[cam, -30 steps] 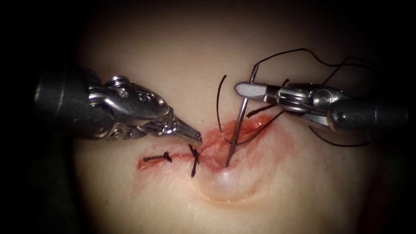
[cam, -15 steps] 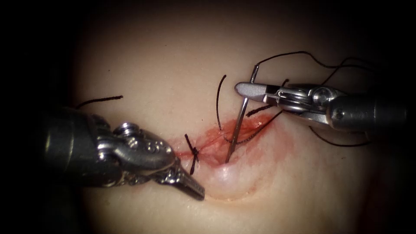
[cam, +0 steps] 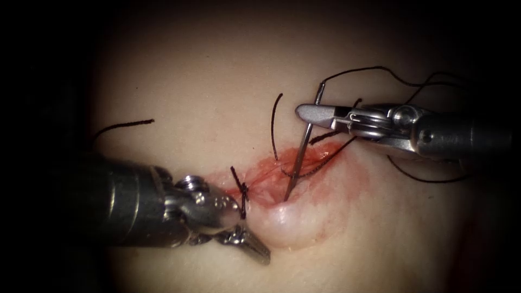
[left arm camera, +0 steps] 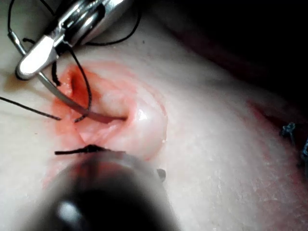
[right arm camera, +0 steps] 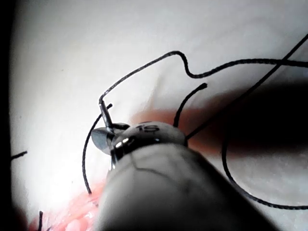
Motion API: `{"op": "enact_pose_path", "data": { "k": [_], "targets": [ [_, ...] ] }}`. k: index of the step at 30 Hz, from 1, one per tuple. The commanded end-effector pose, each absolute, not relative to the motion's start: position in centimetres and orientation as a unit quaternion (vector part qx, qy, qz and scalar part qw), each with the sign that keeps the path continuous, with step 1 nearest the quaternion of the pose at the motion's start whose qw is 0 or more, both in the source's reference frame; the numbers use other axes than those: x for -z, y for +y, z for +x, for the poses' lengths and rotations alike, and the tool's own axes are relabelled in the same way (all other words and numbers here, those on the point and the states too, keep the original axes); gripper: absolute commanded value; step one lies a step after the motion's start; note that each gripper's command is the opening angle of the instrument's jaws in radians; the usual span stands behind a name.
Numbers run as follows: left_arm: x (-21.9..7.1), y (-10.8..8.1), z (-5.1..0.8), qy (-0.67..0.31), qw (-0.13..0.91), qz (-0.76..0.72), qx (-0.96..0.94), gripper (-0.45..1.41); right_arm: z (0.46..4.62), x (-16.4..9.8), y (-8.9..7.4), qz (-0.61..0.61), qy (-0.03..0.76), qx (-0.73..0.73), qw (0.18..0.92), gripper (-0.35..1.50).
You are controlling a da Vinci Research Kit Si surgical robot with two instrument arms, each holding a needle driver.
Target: Wound Closure
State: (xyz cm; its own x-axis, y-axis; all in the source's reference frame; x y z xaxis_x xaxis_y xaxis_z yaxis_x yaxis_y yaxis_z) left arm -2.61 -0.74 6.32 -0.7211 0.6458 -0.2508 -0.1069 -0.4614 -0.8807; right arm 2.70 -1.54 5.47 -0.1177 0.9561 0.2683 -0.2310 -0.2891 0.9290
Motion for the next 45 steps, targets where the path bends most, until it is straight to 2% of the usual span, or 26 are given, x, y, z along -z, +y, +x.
{"op": "enact_pose_path", "data": {
  "k": [1, 45],
  "targets": [
    [-6.38, -0.75, -2.66, -0.462, 0.235, -0.292, -0.804, -0.45, 2.8, -5.48, -1.54, 0.482, 0.377, -0.644, 0.459, -0.35],
    [-6.4, -0.78, -2.7, -0.46, 0.245, -0.289, -0.803, -0.45, 2.95, -5.23, -1.73, 0.559, 0.343, -0.638, 0.404, -0.35]
  ]
}}
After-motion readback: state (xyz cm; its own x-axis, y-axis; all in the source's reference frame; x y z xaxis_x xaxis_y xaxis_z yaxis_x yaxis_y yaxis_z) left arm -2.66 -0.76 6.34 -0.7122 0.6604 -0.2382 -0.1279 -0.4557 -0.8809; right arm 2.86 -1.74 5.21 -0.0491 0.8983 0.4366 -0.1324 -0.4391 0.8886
